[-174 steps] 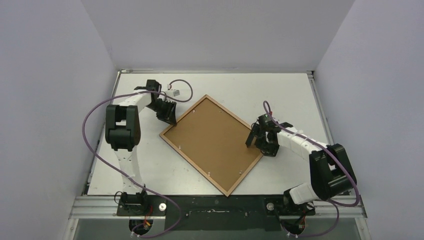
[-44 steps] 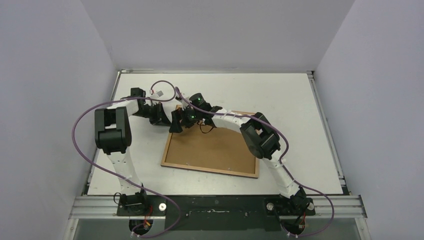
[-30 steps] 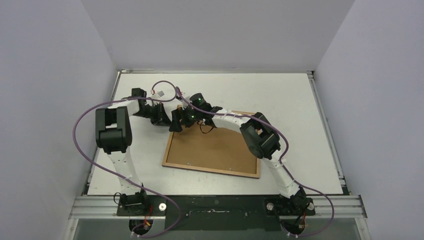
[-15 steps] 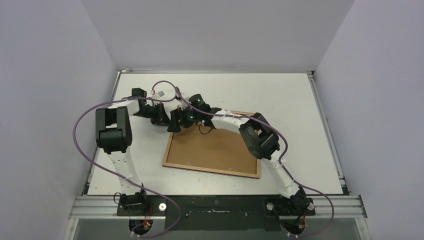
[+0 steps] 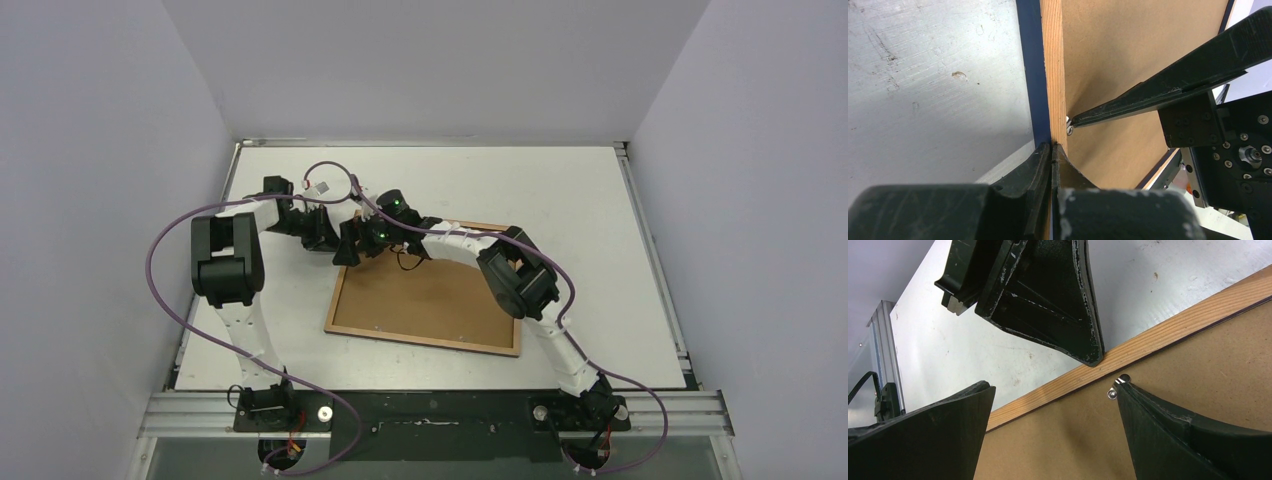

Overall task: Put the photo into the frame
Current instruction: Install the photo frame at the center of the board.

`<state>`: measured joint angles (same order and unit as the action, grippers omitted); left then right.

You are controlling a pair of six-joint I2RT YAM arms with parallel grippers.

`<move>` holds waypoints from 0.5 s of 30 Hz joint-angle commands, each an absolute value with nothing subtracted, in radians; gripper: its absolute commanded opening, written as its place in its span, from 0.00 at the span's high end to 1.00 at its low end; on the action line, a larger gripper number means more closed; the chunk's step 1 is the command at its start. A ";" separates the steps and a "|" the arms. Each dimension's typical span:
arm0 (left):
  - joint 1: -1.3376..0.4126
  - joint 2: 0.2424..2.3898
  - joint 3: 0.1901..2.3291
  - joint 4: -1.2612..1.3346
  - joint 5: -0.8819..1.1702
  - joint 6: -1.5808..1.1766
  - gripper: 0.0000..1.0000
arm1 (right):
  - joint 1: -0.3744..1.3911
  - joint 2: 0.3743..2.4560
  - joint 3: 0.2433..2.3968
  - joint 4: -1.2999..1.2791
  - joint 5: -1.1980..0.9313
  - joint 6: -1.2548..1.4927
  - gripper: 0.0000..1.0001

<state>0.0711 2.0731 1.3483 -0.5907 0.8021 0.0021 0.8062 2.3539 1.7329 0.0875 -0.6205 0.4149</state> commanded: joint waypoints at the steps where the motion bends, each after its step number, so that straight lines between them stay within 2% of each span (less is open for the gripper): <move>1: 0.061 2.099 1.332 -0.569 0.745 0.021 1.00 | 0.820 2.372 1.726 0.160 -0.677 0.423 0.02; 15: 0.060 2.103 1.336 -0.573 0.739 0.022 1.00 | 0.806 2.381 1.758 0.126 -0.732 0.364 0.02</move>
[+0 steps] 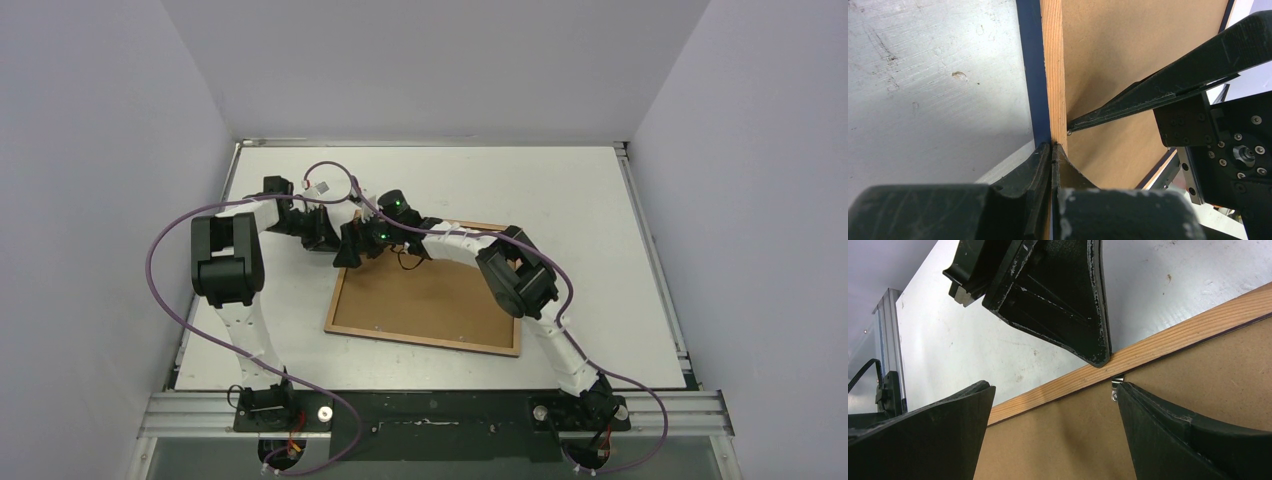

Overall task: Put the photo into the frame
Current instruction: Install the photo frame at the center of the board.

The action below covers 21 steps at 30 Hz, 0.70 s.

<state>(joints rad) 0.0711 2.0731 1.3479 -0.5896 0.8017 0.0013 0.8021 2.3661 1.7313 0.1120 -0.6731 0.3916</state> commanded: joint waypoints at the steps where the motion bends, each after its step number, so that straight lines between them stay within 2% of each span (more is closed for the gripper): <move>1: 0.061 2.101 1.336 -0.574 0.739 0.022 1.00 | 0.805 2.380 1.758 0.123 -0.730 0.362 0.02; 21: 0.068 2.094 1.336 -0.578 0.735 0.023 1.00 | 0.801 2.362 1.755 0.150 -0.723 0.355 0.03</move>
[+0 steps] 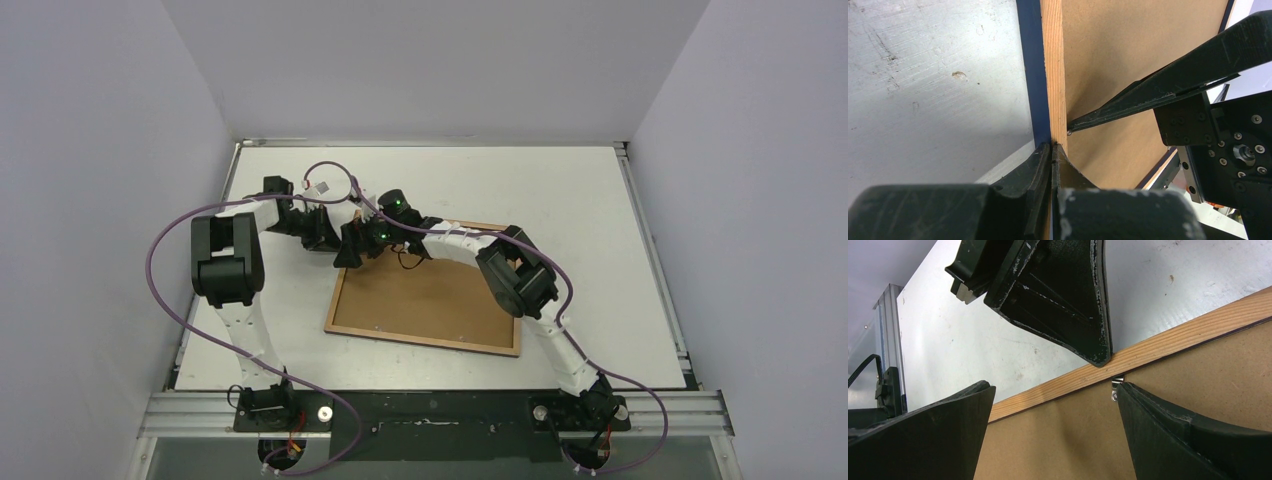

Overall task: Put the photo into the frame
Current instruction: Install the photo frame at the center of the board.

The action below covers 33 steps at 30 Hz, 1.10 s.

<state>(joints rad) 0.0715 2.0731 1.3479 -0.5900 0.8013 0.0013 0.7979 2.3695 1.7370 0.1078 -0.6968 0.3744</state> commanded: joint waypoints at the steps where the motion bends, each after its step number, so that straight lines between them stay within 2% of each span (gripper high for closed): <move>1: 0.070 2.094 1.336 -0.579 0.736 0.023 1.00 | 0.791 2.350 1.739 0.173 -0.720 0.366 0.03; 8: 0.078 2.091 1.329 -0.581 0.738 0.024 1.00 | 0.754 2.317 1.693 0.280 -0.730 0.438 0.02; 20: 0.080 2.089 1.331 -0.580 0.743 0.022 1.00 | 0.778 2.389 1.769 0.206 -0.726 0.424 0.02; 33: 0.079 2.086 1.333 -0.582 0.744 0.017 1.00 | 0.805 2.394 1.751 0.167 -0.722 0.401 0.04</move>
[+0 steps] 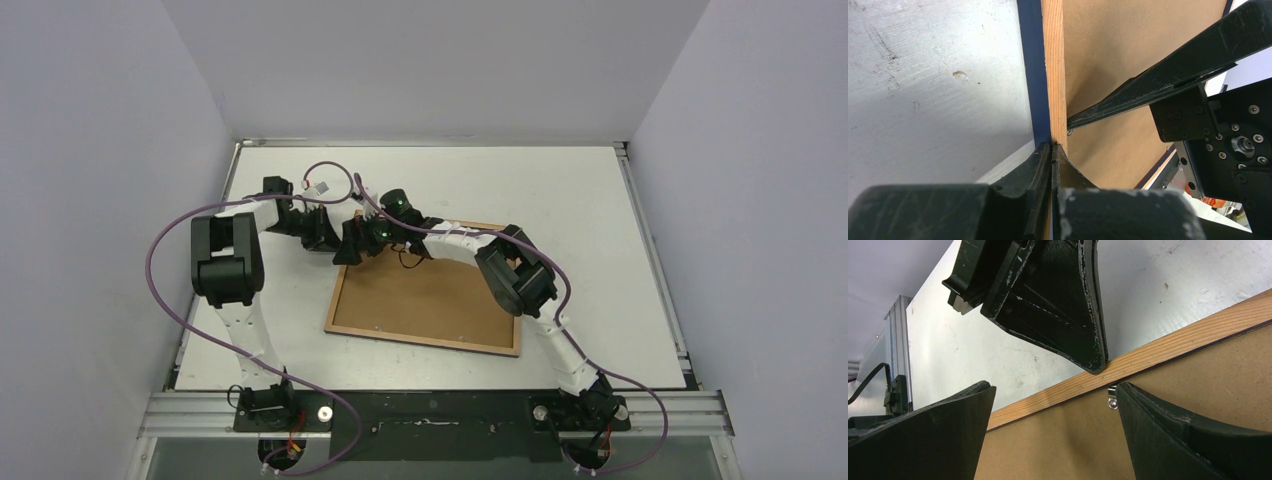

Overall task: Put the photo into the frame
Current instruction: Install the photo frame at the center of the board.

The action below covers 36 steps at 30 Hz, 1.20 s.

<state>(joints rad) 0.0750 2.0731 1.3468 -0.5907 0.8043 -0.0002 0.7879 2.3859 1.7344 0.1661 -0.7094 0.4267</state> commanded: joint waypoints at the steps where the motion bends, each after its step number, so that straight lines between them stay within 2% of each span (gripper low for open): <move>1: 0.080 2.088 1.336 -0.583 0.744 0.018 1.00 | 0.807 2.393 1.750 0.167 -0.726 0.400 0.04; 10: 0.080 2.088 1.335 -0.582 0.744 0.013 1.00 | 0.824 2.363 1.688 0.252 -0.763 0.452 0.05; 21: 0.085 2.068 1.319 -0.593 0.747 0.022 1.00 | 0.824 2.362 1.724 0.283 -0.792 0.492 0.05; 24: 0.089 2.065 1.323 -0.596 0.749 0.021 1.00 | 0.816 2.339 1.730 0.267 -0.764 0.485 0.02; 27: 0.088 2.058 1.327 -0.602 0.752 0.021 1.00 | 0.797 2.294 1.727 0.261 -0.735 0.502 0.00; 30: 0.092 2.050 1.330 -0.609 0.749 0.021 1.00 | 0.773 2.206 1.684 0.273 -0.682 0.526 0.09; 36: 0.096 2.042 1.323 -0.619 0.750 0.037 1.00 | 0.668 1.965 1.485 0.211 -0.490 0.567 0.10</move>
<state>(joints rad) 0.0868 2.0716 1.3396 -0.5953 0.8124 -0.0067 0.7567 2.2044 1.5768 0.1993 -0.6338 0.5316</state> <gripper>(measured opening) 0.007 0.900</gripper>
